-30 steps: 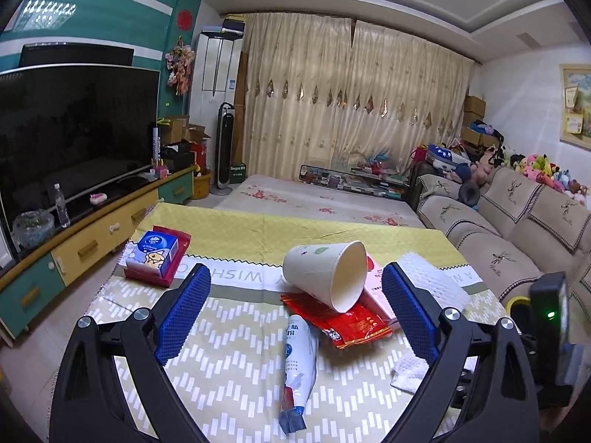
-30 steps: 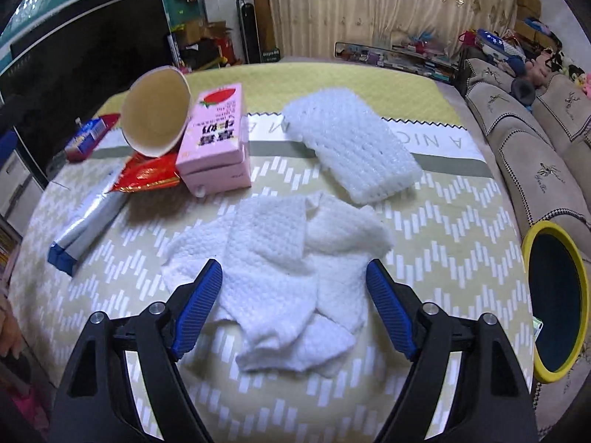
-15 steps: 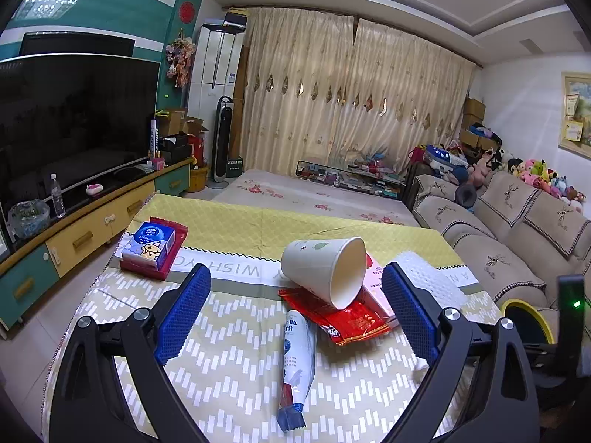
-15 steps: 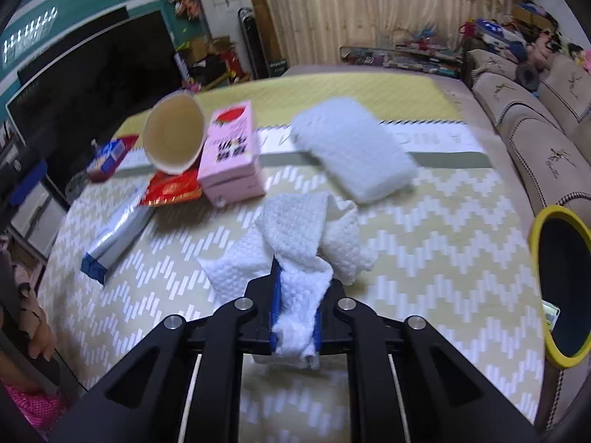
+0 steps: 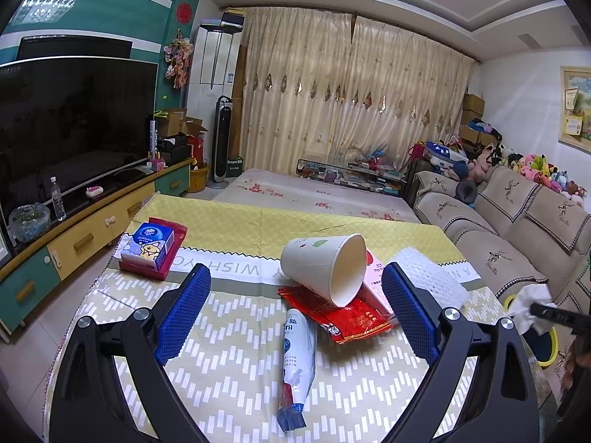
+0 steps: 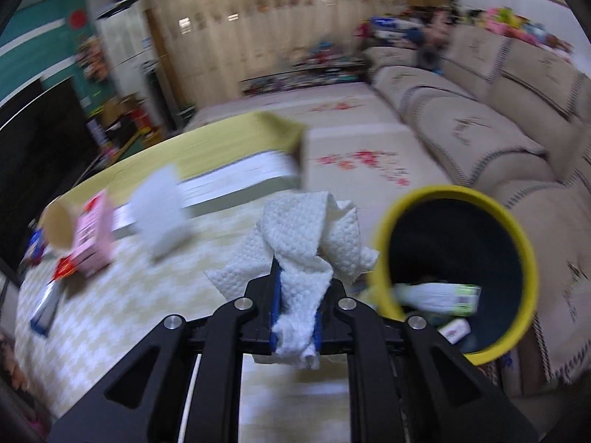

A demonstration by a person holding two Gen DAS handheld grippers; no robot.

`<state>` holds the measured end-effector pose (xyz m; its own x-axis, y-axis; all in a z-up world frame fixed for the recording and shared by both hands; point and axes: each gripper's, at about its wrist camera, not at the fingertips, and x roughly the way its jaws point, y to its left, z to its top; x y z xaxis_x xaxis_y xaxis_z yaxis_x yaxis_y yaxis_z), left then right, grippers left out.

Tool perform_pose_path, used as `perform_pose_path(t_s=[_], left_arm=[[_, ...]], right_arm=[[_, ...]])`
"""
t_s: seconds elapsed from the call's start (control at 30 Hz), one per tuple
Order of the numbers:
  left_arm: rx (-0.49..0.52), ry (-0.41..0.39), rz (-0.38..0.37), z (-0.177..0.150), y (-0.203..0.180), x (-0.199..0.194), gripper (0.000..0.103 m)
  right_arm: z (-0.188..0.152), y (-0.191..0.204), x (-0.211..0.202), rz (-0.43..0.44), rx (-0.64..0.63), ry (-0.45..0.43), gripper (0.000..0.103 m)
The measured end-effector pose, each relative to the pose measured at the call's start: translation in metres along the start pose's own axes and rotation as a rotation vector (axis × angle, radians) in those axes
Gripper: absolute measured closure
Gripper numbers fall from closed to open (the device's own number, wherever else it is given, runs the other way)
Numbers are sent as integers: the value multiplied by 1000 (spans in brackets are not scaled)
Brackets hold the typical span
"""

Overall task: Collect trash
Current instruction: 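Carry the tissues over the yellow bin and open the right gripper, then reach the left gripper to the white-blue squeeze packet and grasp it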

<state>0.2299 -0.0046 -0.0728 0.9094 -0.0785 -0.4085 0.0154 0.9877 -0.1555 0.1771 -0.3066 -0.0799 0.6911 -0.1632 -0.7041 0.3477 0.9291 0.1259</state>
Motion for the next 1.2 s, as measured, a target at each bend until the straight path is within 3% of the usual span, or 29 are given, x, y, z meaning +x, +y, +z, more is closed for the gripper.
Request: perform_pose_path(t_s=[0.27,0.37,0.43,0.57,0.7,0.83,1.07,1.2], left_arm=[[10,8,-2,-3,-3,4,11],[16,12,-5,-4,-4,6,11],[19,15,-8,-4,-5,7,11],[21,31,-33,-5,-6,10,11],[31,61,-90,-7,-8,13,11],[45,133,-144,-10,-10,24,11],[83,237,-134,-19,-13,45,11],[125,314,-97,-29,-18,60,16]], right_arm=[[3,-74,26,-204,109,23,87],[3,-88,32,-250,136,23,65],[1,-92,33,-260,144,15,62],[-3,-86,24,-218,165,-14,61],[-9,-55,3,-154,132,-85,47],[-19,-21,-7,-96,67,-123,47],[-36,13,-18,-50,16,-165,47],[-39,17,-20,-61,14,-172,45]])
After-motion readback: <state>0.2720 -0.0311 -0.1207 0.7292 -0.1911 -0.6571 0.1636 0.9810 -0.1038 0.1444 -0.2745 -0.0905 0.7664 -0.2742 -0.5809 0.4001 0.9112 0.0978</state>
